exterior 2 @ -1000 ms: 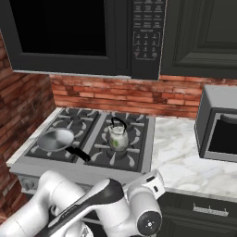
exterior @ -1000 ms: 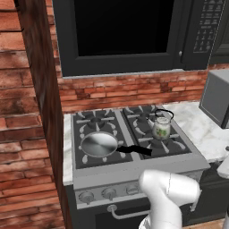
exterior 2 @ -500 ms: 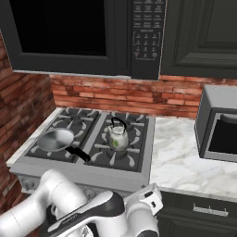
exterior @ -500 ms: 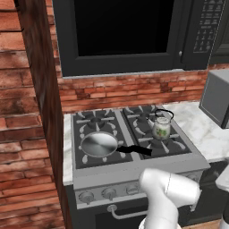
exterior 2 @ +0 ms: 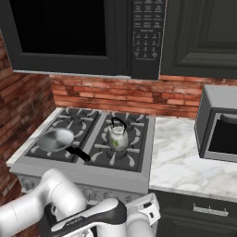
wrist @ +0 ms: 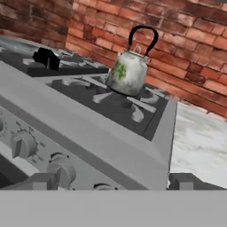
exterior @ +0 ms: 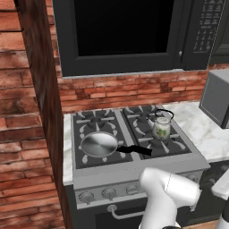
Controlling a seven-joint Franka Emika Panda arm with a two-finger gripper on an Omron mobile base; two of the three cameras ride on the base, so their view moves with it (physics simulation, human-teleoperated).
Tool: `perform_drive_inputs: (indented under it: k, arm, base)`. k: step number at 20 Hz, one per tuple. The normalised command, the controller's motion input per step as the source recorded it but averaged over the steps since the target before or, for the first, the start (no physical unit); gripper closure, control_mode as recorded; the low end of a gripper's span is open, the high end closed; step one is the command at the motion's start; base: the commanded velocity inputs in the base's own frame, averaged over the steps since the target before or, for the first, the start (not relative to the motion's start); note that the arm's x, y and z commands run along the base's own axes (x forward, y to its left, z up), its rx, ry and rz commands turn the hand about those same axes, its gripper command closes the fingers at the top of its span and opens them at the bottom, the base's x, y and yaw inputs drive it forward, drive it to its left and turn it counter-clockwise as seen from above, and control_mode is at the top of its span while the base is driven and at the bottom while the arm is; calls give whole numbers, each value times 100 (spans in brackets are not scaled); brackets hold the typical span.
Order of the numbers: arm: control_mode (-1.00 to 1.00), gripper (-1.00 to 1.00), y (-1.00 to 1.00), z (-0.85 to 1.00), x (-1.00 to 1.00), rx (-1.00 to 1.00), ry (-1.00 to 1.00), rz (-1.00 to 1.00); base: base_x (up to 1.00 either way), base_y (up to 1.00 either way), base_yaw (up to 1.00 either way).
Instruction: Pick the kettle from the counter and place it on a stove burner. Then turn the burner on.
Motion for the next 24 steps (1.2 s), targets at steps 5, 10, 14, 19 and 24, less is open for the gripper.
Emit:
perform_drive_inputs:
  k: [5, 10, 14, 19, 24]
  arm:
    - [-100, -100, 0, -34, 0, 16, 0, -1]
    - [-100, -100, 0, -36, 0, 21, 0, -2]
    - [-100, -100, 0, -30, 0, 23, 0, -2]
    - [-100, -100, 0, -10, 2, 20, 0, 0]
    - [-100, -100, 0, 0, 15, 17, -1, -1]
  base:
    - [0, 0, 0]
    - [0, 0, 0]
    - [0, 0, 0]
    - [0, 0, 0]
    - [0, 0, 0]
